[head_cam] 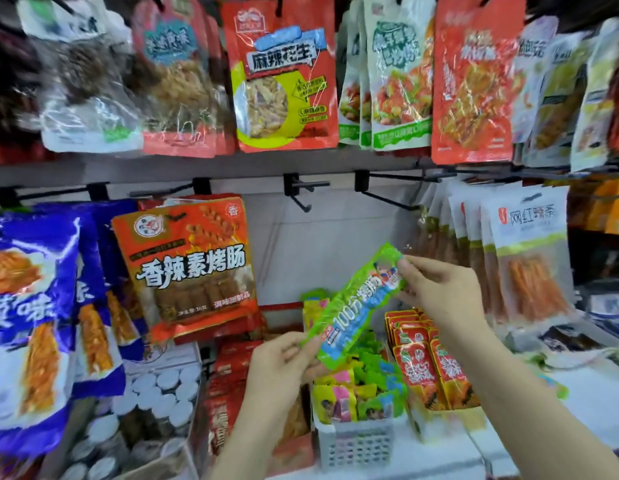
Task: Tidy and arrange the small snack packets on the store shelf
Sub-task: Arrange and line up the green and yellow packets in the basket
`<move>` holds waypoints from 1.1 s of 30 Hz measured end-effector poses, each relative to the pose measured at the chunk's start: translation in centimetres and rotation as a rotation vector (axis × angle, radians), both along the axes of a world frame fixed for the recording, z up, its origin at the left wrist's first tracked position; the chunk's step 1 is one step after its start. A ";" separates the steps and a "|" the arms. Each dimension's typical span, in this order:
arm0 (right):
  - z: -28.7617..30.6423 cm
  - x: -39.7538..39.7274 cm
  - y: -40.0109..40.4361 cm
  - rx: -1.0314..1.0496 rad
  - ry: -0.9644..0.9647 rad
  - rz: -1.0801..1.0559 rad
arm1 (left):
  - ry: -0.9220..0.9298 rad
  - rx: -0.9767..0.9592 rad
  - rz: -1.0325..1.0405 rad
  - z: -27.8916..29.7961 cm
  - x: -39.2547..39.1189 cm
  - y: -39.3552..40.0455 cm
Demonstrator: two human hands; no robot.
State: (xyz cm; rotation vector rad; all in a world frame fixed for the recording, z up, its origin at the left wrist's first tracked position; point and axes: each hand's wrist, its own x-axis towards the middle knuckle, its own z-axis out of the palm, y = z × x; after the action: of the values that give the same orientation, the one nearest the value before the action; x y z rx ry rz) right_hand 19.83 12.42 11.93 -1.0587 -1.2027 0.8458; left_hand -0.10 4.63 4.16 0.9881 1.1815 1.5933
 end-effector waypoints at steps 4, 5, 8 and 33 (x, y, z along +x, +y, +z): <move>-3.2 -1.1 0.2 0.009 -0.084 -0.023 | 0.002 -0.077 0.040 -1.8 -0.7 -0.9; -3.8 -1.3 0.3 0.015 -0.113 -0.029 | 0.010 -0.089 0.035 -2.0 -0.8 -1.1; -5.5 -1.5 0.1 0.021 -0.116 -0.059 | 0.047 -0.098 0.025 -2.5 -1.4 -1.4; -3.6 -2.9 -1.9 -0.027 0.389 0.358 | -0.536 -0.103 -0.542 -1.4 -1.6 -4.5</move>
State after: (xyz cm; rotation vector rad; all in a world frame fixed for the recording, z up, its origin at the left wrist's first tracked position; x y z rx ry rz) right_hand 16.98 10.56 8.34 -0.6628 -1.0606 1.2833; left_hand -1.74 0.16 2.79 0.6731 0.5557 1.2306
